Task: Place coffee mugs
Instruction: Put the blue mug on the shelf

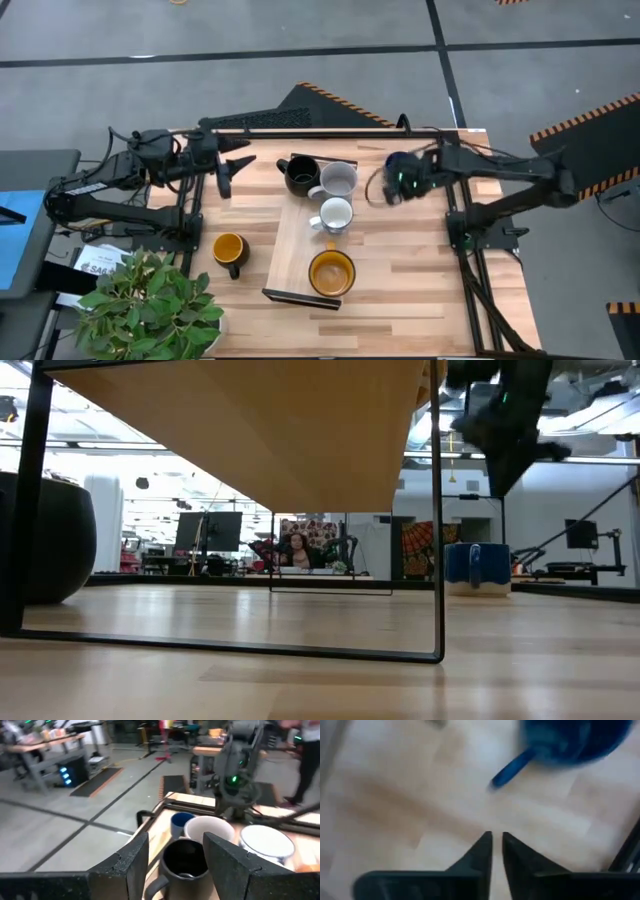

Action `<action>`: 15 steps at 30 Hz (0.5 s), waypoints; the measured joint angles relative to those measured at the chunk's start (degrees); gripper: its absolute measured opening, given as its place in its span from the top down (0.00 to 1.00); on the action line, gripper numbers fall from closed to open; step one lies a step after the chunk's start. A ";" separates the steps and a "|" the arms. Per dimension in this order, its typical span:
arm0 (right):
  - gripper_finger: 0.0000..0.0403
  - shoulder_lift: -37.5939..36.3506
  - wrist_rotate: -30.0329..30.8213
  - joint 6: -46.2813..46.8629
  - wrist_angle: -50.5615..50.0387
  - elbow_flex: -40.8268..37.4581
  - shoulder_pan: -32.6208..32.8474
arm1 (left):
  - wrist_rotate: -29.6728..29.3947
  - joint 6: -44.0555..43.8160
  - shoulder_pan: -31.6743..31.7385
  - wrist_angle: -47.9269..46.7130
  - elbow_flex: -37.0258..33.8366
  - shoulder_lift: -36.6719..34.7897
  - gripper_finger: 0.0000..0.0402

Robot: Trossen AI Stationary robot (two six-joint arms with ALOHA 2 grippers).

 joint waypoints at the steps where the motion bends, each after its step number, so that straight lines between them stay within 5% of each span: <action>1: 0.89 -0.48 0.61 -2.57 2.17 -1.76 -3.52 | -1.42 -1.03 0.00 -0.01 0.00 0.00 0.57; 7: 0.95 2.26 0.71 -17.58 15.48 -4.82 -18.79 | -8.50 -9.26 -0.02 0.13 -0.02 0.00 0.57; 15: 0.96 13.13 1.01 -27.19 15.94 -4.82 -22.22 | -9.42 -13.52 -0.04 0.17 -0.02 0.44 0.57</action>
